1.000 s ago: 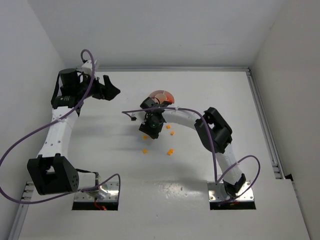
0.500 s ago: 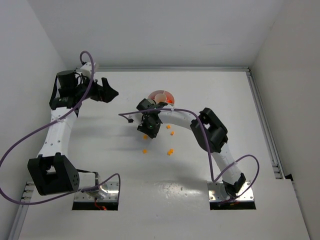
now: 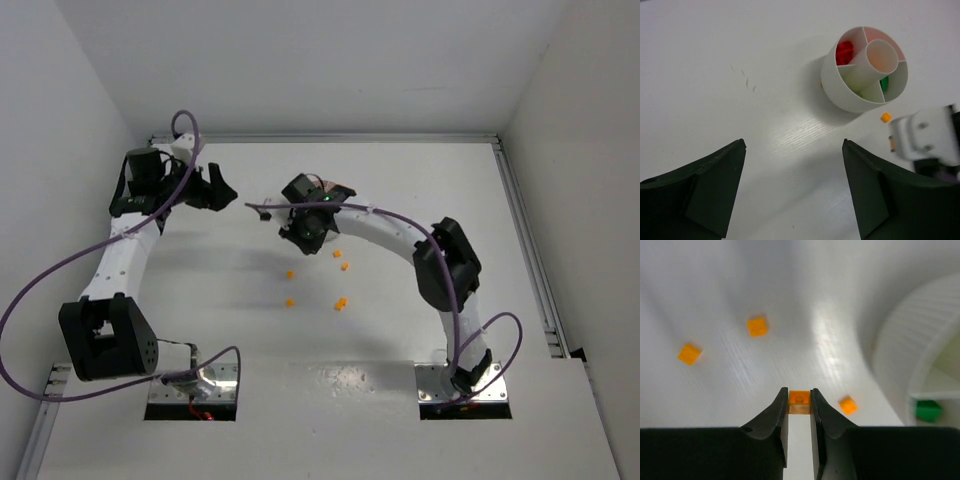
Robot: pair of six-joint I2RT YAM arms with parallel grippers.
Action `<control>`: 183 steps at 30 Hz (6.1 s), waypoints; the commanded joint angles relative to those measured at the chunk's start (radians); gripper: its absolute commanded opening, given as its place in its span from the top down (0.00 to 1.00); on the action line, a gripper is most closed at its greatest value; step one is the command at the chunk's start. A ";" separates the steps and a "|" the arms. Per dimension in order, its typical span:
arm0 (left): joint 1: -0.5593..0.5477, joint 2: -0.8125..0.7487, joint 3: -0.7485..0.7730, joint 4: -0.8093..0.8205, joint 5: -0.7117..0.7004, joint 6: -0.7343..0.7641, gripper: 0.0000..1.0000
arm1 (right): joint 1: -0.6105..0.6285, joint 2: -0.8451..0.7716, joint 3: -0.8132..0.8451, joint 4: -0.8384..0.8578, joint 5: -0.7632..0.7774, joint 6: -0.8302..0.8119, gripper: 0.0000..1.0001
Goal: Sort the legos into containers by color
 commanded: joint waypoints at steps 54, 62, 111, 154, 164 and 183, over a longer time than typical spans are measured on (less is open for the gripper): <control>-0.694 0.202 -0.207 -0.024 -0.494 -0.039 0.42 | -0.461 -0.207 0.152 0.016 0.111 0.125 0.56; -0.770 0.322 -0.110 -0.123 -0.642 -0.140 0.49 | -0.507 -0.230 0.132 0.007 0.081 0.125 0.56; -0.728 0.227 0.232 -0.036 -0.411 -0.087 0.90 | -0.545 -0.259 0.051 0.016 0.072 0.134 0.56; -0.563 0.600 0.568 -0.051 -0.391 -0.179 0.48 | -0.536 -0.307 -0.064 -0.050 -0.024 0.038 0.36; -0.303 0.362 0.554 -0.011 -0.333 -0.302 0.43 | -0.195 -0.342 -0.205 -0.035 -0.209 -0.002 0.39; 0.025 0.107 0.198 -0.099 -0.084 -0.256 0.38 | 0.226 -0.150 -0.230 0.053 -0.238 -0.514 0.31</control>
